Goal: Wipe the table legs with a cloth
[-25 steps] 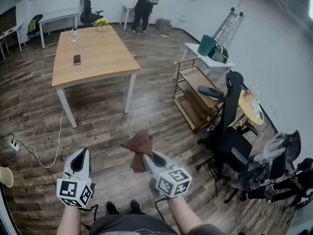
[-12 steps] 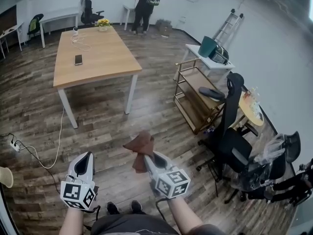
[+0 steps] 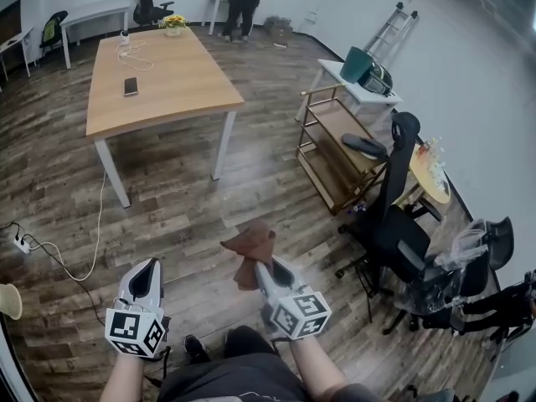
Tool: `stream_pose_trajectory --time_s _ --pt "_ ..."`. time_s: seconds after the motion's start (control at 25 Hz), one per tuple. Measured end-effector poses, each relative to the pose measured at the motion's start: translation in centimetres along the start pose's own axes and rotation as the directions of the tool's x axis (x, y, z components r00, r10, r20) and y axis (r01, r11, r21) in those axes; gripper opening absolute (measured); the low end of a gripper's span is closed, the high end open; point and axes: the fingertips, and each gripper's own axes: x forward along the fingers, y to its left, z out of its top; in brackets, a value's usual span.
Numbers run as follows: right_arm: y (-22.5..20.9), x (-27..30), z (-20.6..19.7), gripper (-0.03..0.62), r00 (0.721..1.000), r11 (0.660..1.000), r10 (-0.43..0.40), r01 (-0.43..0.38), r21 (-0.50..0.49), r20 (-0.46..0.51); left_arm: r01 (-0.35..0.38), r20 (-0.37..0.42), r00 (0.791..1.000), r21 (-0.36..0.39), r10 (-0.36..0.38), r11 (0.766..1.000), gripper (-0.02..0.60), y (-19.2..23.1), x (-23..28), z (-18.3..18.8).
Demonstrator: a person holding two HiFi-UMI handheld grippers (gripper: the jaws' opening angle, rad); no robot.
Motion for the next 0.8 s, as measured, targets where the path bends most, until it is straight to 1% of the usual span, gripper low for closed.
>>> stream_pose_trajectory --time_s 0.12,0.24,0.36,0.44,0.52,0.6,0.68,0.72,0.8 --pt "-1.3 0.3 0.1 0.064 1.000 1.000 -0.023 0.023 -0.010 0.010 0.002 -0.013 1.000 -0.001 -0.002 1.000 0.018 0.1 0.8 -0.5" --pt "-3.1 1.5 0.0 0.064 1.000 1.000 -0.022 0.022 0.004 0.005 -0.008 -0.025 1.000 0.009 0.008 1.000 0.018 -0.1 1.9 -0.7" --pt "-5.5 3.7 0.2 0.064 1.000 0.999 -0.012 0.012 0.031 0.004 -0.045 -0.036 0.998 0.014 0.046 0.999 0.018 0.0 4.1 -0.9" --pt "-7.1 5.7 0.8 0.064 1.000 0.999 0.008 -0.008 0.039 0.003 -0.085 -0.041 0.996 0.011 0.085 0.996 0.018 0.2 6.1 -1.0" --pt "-8.7 7.7 1.5 0.064 0.999 0.999 0.041 -0.041 0.035 -0.002 -0.112 -0.038 0.993 -0.008 0.111 0.994 0.018 -0.1 8.3 -0.9" --pt "-10.8 9.6 2.3 0.064 0.998 0.998 0.068 -0.067 0.018 -0.014 -0.116 -0.026 0.993 -0.011 0.116 0.993 0.018 -1.0 10.8 -0.5" --pt "-12.9 11.4 2.8 0.064 0.995 0.996 0.092 -0.092 0.009 -0.032 -0.119 -0.009 0.993 0.002 0.119 0.993 0.018 -1.8 13.2 0.1" --pt "-13.9 12.2 3.0 0.064 0.994 0.994 0.106 -0.106 0.011 -0.041 -0.132 0.000 0.991 0.007 0.132 0.991 0.018 -1.9 14.3 0.4" --pt "-15.6 13.7 3.6 0.064 0.989 0.991 0.137 -0.136 0.015 -0.057 -0.187 0.027 0.982 0.003 0.187 0.982 0.018 -1.7 16.3 1.2"
